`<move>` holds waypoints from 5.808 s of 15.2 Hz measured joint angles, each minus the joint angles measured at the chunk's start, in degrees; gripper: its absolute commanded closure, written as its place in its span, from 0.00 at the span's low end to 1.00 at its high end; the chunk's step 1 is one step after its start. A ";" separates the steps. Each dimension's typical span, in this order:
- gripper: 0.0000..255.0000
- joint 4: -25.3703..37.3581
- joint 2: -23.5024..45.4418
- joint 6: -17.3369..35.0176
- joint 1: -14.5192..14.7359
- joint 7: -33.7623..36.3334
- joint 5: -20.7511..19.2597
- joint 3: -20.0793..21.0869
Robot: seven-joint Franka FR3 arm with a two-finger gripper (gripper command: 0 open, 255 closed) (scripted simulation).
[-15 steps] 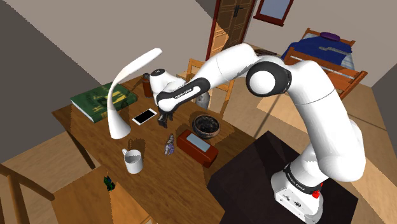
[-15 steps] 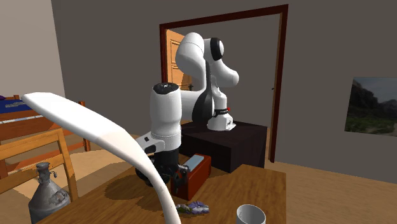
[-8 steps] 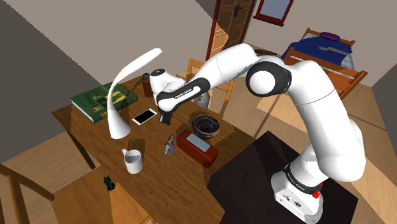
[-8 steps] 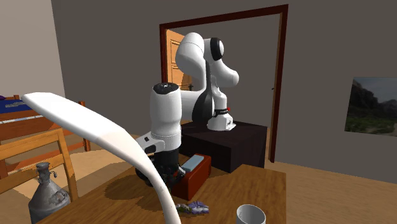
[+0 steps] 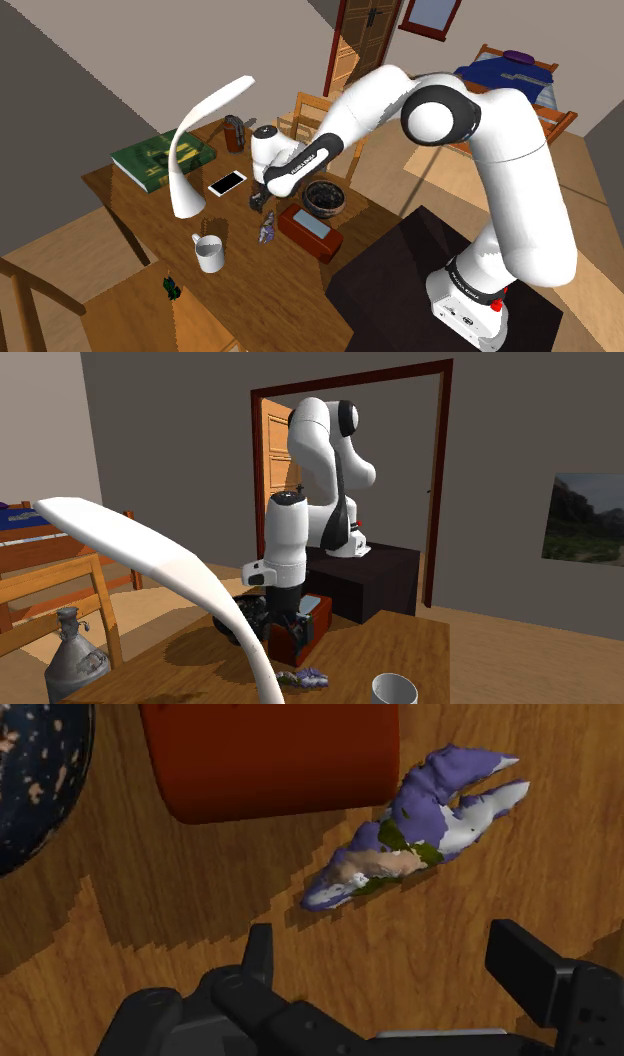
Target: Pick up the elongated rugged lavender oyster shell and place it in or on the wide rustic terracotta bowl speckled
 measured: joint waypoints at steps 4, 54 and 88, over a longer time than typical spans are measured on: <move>0.00 -11.46 -1.68 16.01 10.17 24.90 1.68 -7.90; 1.00 -10.13 7.11 24.28 27.19 54.04 15.86 -18.89; 1.00 -20.08 -17.23 9.93 31.62 53.27 12.17 -24.40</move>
